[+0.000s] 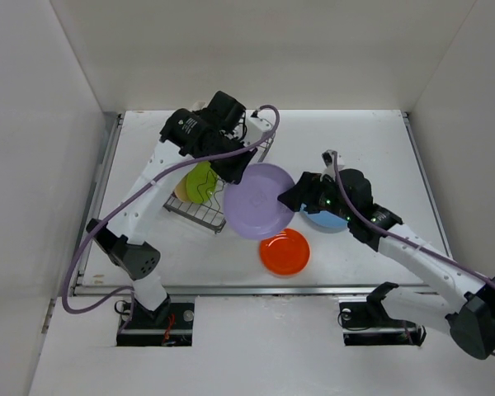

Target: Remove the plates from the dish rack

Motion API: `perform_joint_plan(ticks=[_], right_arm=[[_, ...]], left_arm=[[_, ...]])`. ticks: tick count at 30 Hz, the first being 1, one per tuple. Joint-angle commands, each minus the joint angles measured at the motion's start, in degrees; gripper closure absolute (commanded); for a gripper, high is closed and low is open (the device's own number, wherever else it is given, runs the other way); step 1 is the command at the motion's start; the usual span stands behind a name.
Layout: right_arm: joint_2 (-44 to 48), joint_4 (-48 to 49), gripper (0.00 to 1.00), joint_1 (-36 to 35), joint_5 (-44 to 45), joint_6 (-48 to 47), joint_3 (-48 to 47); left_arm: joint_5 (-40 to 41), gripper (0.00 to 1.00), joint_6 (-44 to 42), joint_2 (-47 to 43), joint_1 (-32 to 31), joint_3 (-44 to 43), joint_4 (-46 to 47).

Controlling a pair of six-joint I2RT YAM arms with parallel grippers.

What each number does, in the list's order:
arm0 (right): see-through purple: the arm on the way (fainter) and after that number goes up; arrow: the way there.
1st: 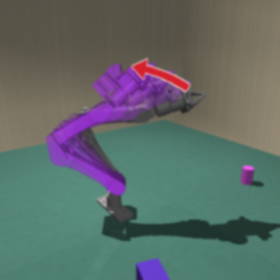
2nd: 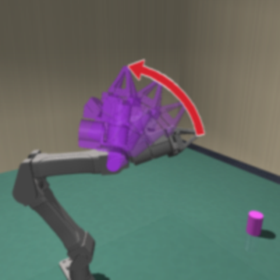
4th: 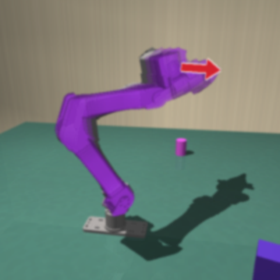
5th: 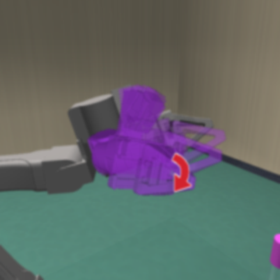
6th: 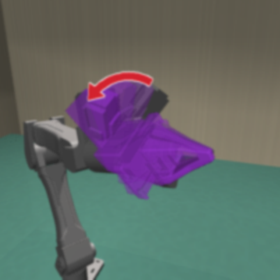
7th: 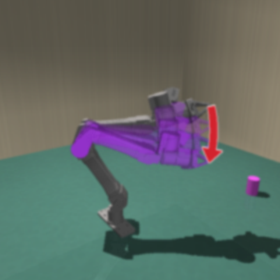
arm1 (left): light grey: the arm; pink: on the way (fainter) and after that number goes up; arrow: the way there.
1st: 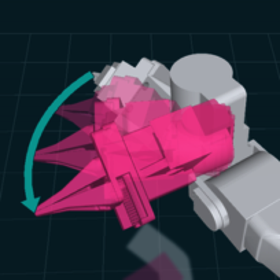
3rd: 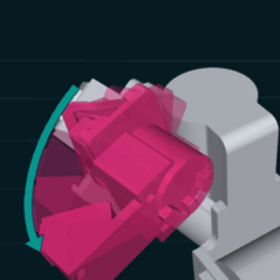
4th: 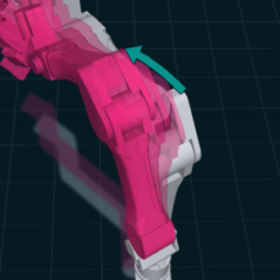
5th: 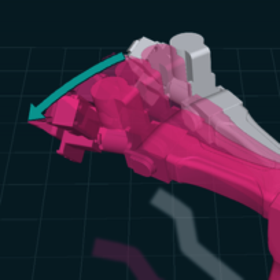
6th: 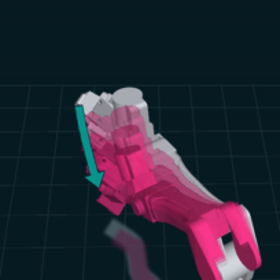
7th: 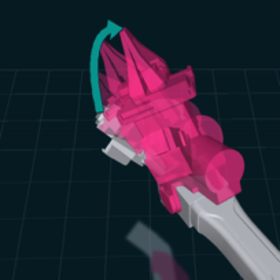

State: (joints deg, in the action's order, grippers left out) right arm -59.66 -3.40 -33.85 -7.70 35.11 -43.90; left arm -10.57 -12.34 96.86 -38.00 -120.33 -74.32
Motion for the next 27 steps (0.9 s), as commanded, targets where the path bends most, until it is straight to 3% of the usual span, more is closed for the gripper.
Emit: perform_joint_plan(ticks=[1, 3, 4, 6, 7, 9, 11, 13, 14, 15, 18, 21, 27], right_arm=[[-1.0, 7.3, 0.27, -0.3, -3.5, -0.8, -2.1], [-1.6, 9.5, 0.48, -0.3, -5.1, -0.8, -1.5], [-1.6, 10.2, 0.75, -0.3, -5.6, -0.2, -0.6], [-0.3, 10.9, 0.95, -0.3, -4.8, 0.3, 0.3], [0.2, 10.9, 1.0, -0.3, -4.0, 1.2, 1.2], [2.5, 10.9, 1.0, -0.3, -1.6, 1.9, 2.8], [4.2, 10.9, 1.0, -0.3, -0.1, 3.3, 3.9], [6.3, 8.8, 1.0, -0.3, 3.6, 4.4, 4.7], [6.3, 7.2, 1.0, -0.3, 5.7, 6.0, 4.7], [7.1, 5.3, 1.0, -0.3, 10.6, 6.8, 4.7], [7.6, -4.0, 1.0, -0.3, 19.3, 10.8, 3.3], [8.9, -12.5, 1.0, 1.0, 30.2, 17.4, 1.8], [11.8, -19.8, 1.0, 6.2, 40.9, 27.8, 3.7]], left_arm=[[-10.0, 1.0, -2.4, 0.5, -0.2, 0.5, -1.7], [-10.0, 1.0, -1.9, 0.5, -0.2, 0.5, -1.7], [-9.0, 1.0, -1.9, 0.5, -0.2, 0.5, -1.2], [-7.0, 1.0, -0.5, 0.5, -0.2, 1.2, -0.6], [-6.0, 1.0, -0.5, 0.5, -0.2, 1.2, 0.2], [-3.1, 0.97, 0.8, 0.5, -0.2, 1.9, 0.9], [-0.2, 0.79, 1.5, 0.5, -0.2, 1.9, 1.5], [2.6, 0.52, 3.8, 1.1, -0.2, 1.9, 3.0], [4.6, 0.25, 4.9, 1.1, -0.2, 1.9, 3.7], [10.2, 0.15, 6.0, 1.1, -0.2, 1.9, 4.2], [21.9, 0.01, 9.3, 1.6, -0.2, 0.2, 5.5], [28.2, 0.01, 10.5, 0.3, -0.2, 0.7, 8.1], [34.4, 0.01, 7.9, -0.7, 2.0, 6.9, 10.1]])
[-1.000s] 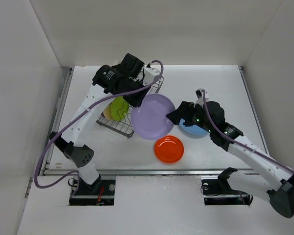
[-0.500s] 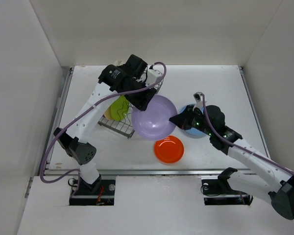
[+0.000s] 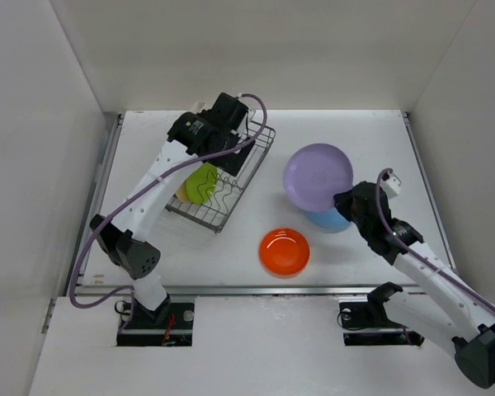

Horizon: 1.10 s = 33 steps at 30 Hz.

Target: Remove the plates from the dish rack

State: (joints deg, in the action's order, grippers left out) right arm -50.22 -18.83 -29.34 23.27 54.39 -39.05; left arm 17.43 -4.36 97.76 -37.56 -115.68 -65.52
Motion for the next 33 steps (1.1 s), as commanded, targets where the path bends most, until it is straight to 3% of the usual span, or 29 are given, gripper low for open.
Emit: perform_joint_plan(ticks=[1, 6, 12, 19, 21, 26, 29, 33], right_arm=[[2.4, -4.4, 1.0, 2.3, 11.0, 11.8, 0.0], [4.4, -2.3, 1.0, 4.3, 13.2, 16.6, 4.9], [-1.0, -2.3, 1.0, 5.5, 15.2, 21.4, 6.2], [-8.8, 3.1, 0.88, 7.5, 12.2, 22.0, 7.9], [-12.6, 3.1, 0.82, 8.2, 10.2, 22.0, 7.2], [-20.4, 1.3, 0.38, 8.2, 6.5, 19.4, 4.4], [-23.1, -3.1, 0.37, 8.2, 6.0, 18.7, 1.0], [-21.8, -3.7, 0.23, 8.2, 6.0, 18.7, 0.5]], left_arm=[[6.4, 0.01, 0.0, -1.6, 2.2, 3.2, 1.3], [5.9, 0.12, -2.7, -0.3, 2.8, 11.8, 5.5], [5.3, 0.14, -2.1, 1.8, 2.8, 12.6, 5.6], [5.3, 0.14, -2.1, 1.8, 2.8, 12.6, 5.6], [5.9, 0.14, -2.1, 1.8, 2.8, 12.6, 5.6], [6.4, 0.14, -2.6, 1.3, 2.8, 13.9, 6.1], [6.4, 0.14, -2.6, 1.3, 2.8, 13.9, 6.1], [5.9, 0.14, -2.6, 0.8, 2.8, 13.9, 6.1]])
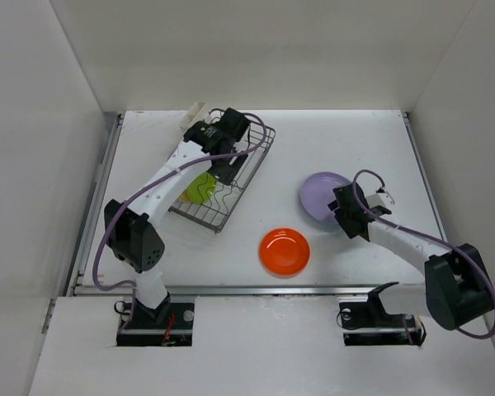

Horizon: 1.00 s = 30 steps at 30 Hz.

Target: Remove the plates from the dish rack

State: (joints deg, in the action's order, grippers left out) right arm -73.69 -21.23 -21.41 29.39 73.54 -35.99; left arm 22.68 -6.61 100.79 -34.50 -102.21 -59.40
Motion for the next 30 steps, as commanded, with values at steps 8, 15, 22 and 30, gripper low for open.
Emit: perform_joint_plan(ticks=[8, 15, 22, 30], right_arm=[[7.9, 1.9, 0.22, 0.2, -0.6, -3.9, -0.4], [6.6, 0.5, 0.22, -0.4, -0.8, -13.9, -6.7], [7.3, -3.7, 0.22, -1.2, 2.0, -15.0, -8.2], [-3.3, 5.8, 0.27, -1.2, -3.8, -22.2, -12.1]], left_arm=[[5.2, 0.14, -2.1, -1.0, -0.2, 2.2, 2.7], [6.4, 0.14, -2.1, 0.4, -0.2, 3.3, 3.2], [6.9, 0.14, -2.1, 0.9, -0.2, 3.3, 4.3], [8.2, 0.14, -2.1, 4.9, 1.6, 1.7, 3.6]])
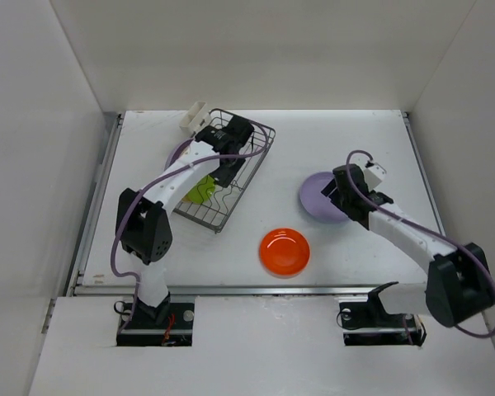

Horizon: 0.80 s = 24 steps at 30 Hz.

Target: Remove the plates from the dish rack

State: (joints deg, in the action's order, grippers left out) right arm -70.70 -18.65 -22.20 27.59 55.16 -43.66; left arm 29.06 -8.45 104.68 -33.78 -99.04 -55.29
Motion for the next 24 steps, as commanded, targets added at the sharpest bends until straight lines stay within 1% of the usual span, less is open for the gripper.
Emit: perform_joint_plan(ticks=[1, 3, 6, 8, 13, 14, 15, 16, 17, 24], right_arm=[[-8.8, 1.7, 0.27, -0.4, -2.0, -3.8, -6.3], [-14.6, -0.3, 0.27, -0.4, -2.0, -3.8, -10.0], [-17.5, -0.3, 0.27, -0.4, -2.0, -3.8, -10.6], [-18.8, 1.3, 0.27, -0.4, -2.5, -3.8, -10.0], [-19.9, 1.3, 0.28, -0.4, -2.5, -3.8, -10.0], [-19.9, 1.3, 0.3, -0.4, -2.0, -3.8, -10.0], [-19.9, 1.3, 0.3, -0.4, -2.0, -3.8, -10.0], [-19.9, 1.3, 0.3, -0.4, -2.0, -3.2, -10.0], [-20.5, 1.3, 0.3, -0.4, -2.0, -3.2, -10.0], [-22.5, -0.7, 0.3, -0.4, -2.0, -3.2, -12.1]], left_arm=[[1.8, 0.15, -0.3, 1.8, 1.4, -1.5, -0.5], [0.4, 0.15, 0.3, 2.4, 2.0, -1.5, -0.5], [-0.1, 0.16, 0.3, 3.6, 2.7, -1.5, -0.5], [-0.1, 0.17, 0.8, 4.2, 3.3, -2.0, 0.0], [-1.2, 0.18, 0.8, 5.4, 4.4, -2.0, 0.0], [-1.2, 0.18, 0.8, 6.1, 4.4, -2.0, 0.0], [-1.7, 0.18, 0.8, 6.1, 4.4, -2.0, 0.0], [-2.3, 0.2, 0.8, 6.8, 4.4, -2.0, 0.0], [-2.3, 0.23, 0.8, 6.8, 4.4, -2.0, 0.0], [-3.4, 0.31, 0.8, 7.8, 4.9, -2.0, -0.5]])
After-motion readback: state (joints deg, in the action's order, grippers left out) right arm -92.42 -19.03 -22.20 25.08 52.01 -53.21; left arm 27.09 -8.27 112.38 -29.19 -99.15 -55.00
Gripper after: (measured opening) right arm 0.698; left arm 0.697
